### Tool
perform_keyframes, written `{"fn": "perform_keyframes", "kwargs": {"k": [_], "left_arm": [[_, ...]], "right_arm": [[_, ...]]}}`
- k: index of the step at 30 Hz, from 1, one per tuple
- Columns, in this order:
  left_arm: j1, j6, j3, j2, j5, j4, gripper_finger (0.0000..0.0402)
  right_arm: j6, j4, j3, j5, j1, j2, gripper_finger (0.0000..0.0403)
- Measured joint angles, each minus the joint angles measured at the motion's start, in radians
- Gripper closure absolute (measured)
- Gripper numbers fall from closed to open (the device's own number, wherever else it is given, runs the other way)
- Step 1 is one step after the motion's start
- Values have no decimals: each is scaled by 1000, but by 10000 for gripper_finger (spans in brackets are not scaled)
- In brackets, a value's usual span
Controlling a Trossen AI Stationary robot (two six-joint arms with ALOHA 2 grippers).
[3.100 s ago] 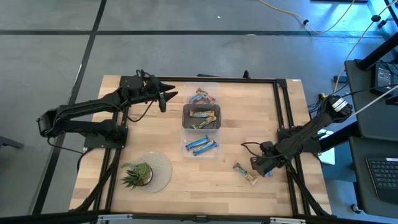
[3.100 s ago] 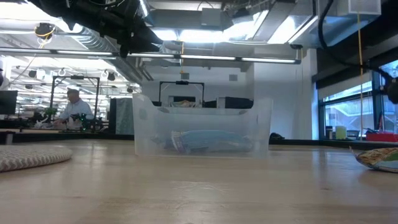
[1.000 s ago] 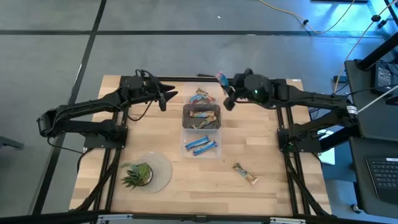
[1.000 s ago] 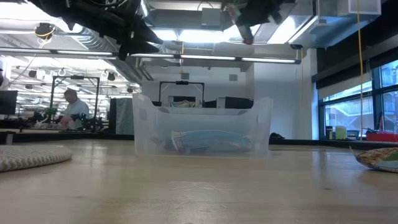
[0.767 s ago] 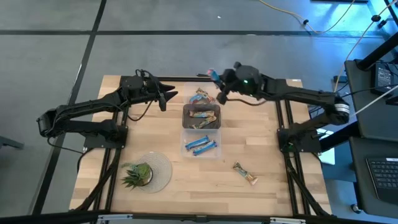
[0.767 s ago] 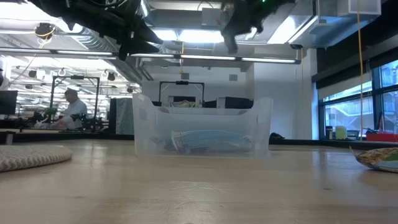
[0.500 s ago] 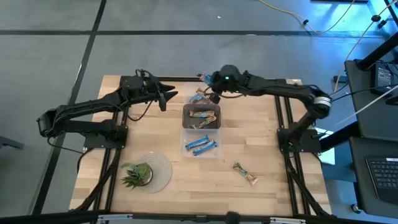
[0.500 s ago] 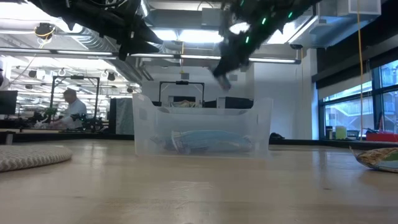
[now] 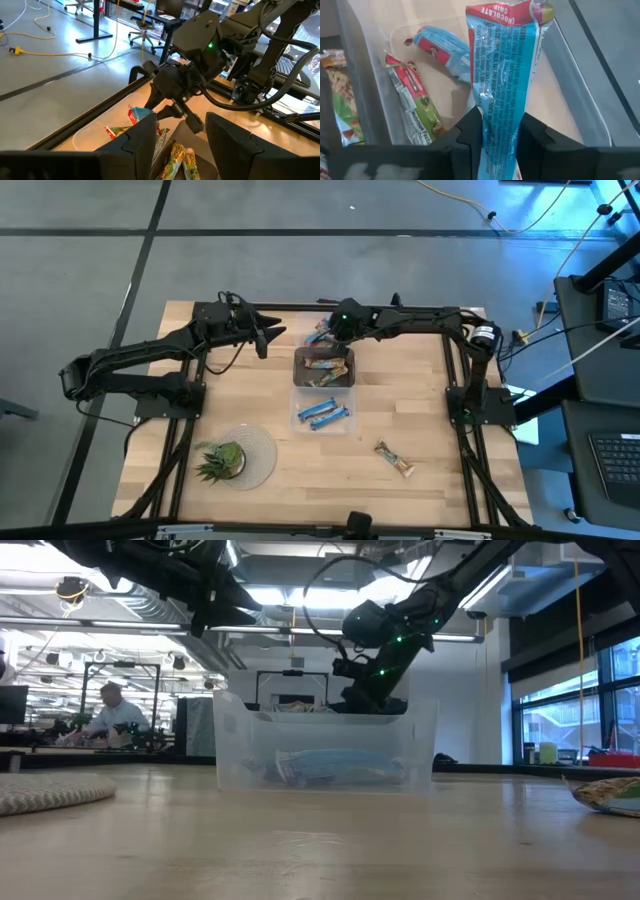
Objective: Pick and place Granola Bars by type
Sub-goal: Put the red granola bar into the top transparent bin, then put the yellow granola bar into the black bin
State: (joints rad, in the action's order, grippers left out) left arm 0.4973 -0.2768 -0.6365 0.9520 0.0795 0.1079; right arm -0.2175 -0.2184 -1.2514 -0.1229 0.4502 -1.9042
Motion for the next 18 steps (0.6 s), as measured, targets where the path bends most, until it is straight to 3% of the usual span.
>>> {"fn": "perform_keyframes", "kwargs": {"k": [6, 12, 18], "left_arm": [[0, 1, 0, 0, 0, 0, 238], [0, 1, 0, 0, 0, 0, 239], [0, 1, 0, 0, 0, 0, 237]], "right_arm": [[0, 12, 0, 36, -1, 0, 301], [5, -4, -53, 91, -2, 2, 248], [57, -248, -234, 75, -4, 4, 204]]}}
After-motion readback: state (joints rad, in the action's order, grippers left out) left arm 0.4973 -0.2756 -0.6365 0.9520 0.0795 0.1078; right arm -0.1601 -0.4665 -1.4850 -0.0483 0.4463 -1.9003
